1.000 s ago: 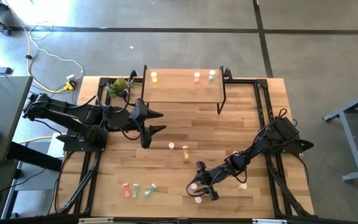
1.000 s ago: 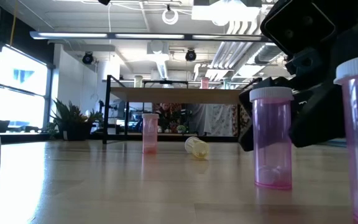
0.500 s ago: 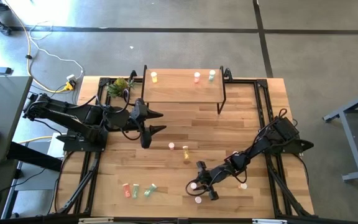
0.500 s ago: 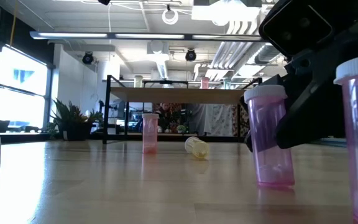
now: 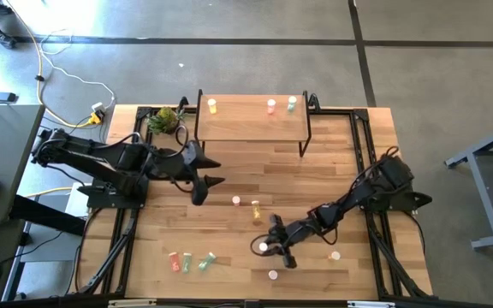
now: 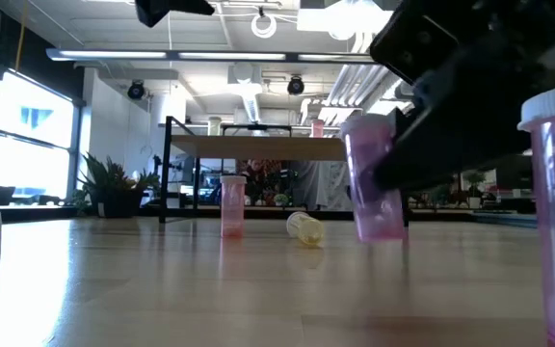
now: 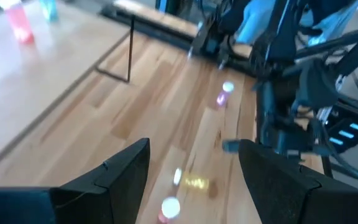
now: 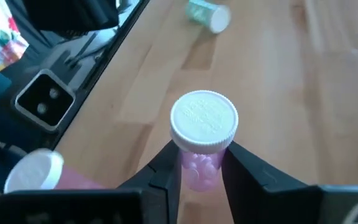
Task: Pick and place medicine bottles onto shelf by color
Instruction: Put the center pink pill bottle on the shelf
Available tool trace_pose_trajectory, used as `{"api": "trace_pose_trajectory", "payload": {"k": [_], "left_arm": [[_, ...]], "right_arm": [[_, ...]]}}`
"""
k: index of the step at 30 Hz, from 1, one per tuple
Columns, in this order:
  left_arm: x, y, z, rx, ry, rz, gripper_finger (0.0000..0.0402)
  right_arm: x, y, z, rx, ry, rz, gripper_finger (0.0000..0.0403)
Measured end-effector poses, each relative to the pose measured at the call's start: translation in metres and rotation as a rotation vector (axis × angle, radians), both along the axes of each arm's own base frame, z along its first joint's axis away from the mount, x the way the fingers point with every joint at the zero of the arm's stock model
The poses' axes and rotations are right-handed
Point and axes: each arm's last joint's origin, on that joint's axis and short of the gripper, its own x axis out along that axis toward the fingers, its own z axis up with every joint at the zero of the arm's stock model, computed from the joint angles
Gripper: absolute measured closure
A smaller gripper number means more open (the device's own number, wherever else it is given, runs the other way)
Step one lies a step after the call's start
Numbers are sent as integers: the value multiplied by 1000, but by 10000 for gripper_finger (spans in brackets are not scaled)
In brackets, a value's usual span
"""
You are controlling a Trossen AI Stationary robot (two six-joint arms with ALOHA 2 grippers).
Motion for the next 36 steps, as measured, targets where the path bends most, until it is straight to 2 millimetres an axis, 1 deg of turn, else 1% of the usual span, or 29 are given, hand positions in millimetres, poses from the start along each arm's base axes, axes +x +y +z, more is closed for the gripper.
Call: {"api": "trace_pose_trajectory", "payload": {"k": [6,10,15,17,21,24,29,33,36], "left_arm": [[-2,3,-4,-34,47,-16,163],[-3,2,-6,-45,71,-50,163],[-3,0,-7,-87,85,-99,163],[0,-1,-10,-108,97,-129,163],[2,1,-12,-154,111,-178,163],[2,8,-15,-188,135,-214,163],[0,21,-20,-172,193,-263,163],[-2,27,-20,-161,205,-307,163],[-2,28,-20,-137,205,-321,163]], "right_arm": [[6,-27,18,40,37,-82,318],[10,-44,29,131,45,-162,318],[13,-59,44,259,49,-238,318],[15,-63,50,283,66,-264,318],[28,-66,74,252,106,-281,318],[40,-70,92,197,149,-288,318],[55,-84,121,119,184,-325,318],[60,-96,136,94,210,-354,318],[62,-105,142,95,229,-372,318]]}}
